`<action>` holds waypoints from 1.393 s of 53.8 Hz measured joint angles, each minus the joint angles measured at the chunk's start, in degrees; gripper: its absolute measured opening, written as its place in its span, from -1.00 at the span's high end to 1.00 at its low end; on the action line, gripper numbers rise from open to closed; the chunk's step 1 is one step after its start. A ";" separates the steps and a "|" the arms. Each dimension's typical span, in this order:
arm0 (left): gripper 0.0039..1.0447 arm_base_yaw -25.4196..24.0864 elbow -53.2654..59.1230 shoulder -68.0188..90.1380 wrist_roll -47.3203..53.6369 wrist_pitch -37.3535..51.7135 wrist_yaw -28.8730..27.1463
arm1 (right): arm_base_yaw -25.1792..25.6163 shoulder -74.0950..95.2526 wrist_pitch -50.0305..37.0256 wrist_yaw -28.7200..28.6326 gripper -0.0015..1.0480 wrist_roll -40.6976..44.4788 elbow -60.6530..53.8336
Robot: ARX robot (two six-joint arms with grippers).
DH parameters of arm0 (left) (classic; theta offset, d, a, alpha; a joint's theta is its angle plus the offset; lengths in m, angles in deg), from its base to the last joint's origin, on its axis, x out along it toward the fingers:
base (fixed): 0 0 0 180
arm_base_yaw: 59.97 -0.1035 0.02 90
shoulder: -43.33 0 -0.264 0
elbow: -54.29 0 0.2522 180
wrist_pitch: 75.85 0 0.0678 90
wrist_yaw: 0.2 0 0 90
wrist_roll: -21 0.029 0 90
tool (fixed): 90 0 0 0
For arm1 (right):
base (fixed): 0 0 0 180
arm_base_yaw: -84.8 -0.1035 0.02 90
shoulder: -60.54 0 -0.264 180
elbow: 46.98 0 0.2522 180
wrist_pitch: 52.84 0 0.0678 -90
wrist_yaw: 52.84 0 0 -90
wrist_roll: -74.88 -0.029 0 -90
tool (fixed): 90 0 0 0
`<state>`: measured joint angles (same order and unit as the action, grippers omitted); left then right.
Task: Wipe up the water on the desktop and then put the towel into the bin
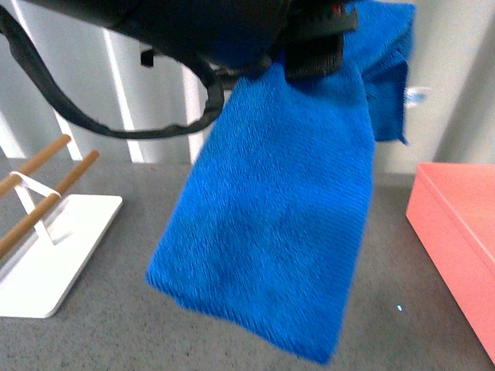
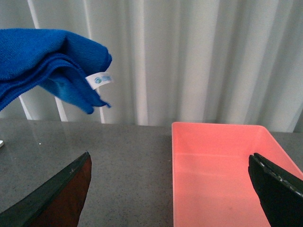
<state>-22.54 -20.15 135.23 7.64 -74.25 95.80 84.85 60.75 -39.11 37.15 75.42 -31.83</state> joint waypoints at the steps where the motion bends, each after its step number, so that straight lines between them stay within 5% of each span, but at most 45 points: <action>1: 0.88 0.17 -0.22 0.52 -0.55 0.74 -0.66 | 0.00 0.00 0.00 -0.02 -0.87 0.00 0.00; 18: 0.88 0.90 -2.84 5.86 -7.10 6.47 -4.96 | 0.35 0.44 0.66 -1.29 -0.87 0.52 0.15; 23: 0.88 0.96 -2.93 6.03 -7.78 6.51 -5.03 | 4.79 8.26 9.42 -15.52 -0.87 10.01 4.35; 24: 0.88 0.96 -2.99 6.03 -7.78 6.56 -4.98 | 5.84 12.46 8.94 -20.81 -0.87 13.16 5.55; 28: 0.88 0.96 -3.21 6.01 -7.98 6.82 -4.72 | 6.12 24.57 0.61 -26.45 -0.87 14.19 9.66; 39: 0.88 0.85 -3.19 5.68 -8.35 6.82 -4.04 | 1.20 46.60 -16.04 -24.11 -0.87 3.76 19.45; 54: 0.88 0.07 -2.97 4.94 -10.58 9.73 -1.44 | -10.78 65.99 -23.54 -23.32 -0.87 -13.33 24.22; 75: 0.88 0.07 -2.54 4.94 -15.43 9.81 -0.39 | -18.67 76.52 -35.32 -20.61 -0.87 -17.07 26.43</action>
<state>-22.48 -22.69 140.17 -7.79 -64.44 95.41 66.19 137.27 -74.43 16.54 58.35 -5.41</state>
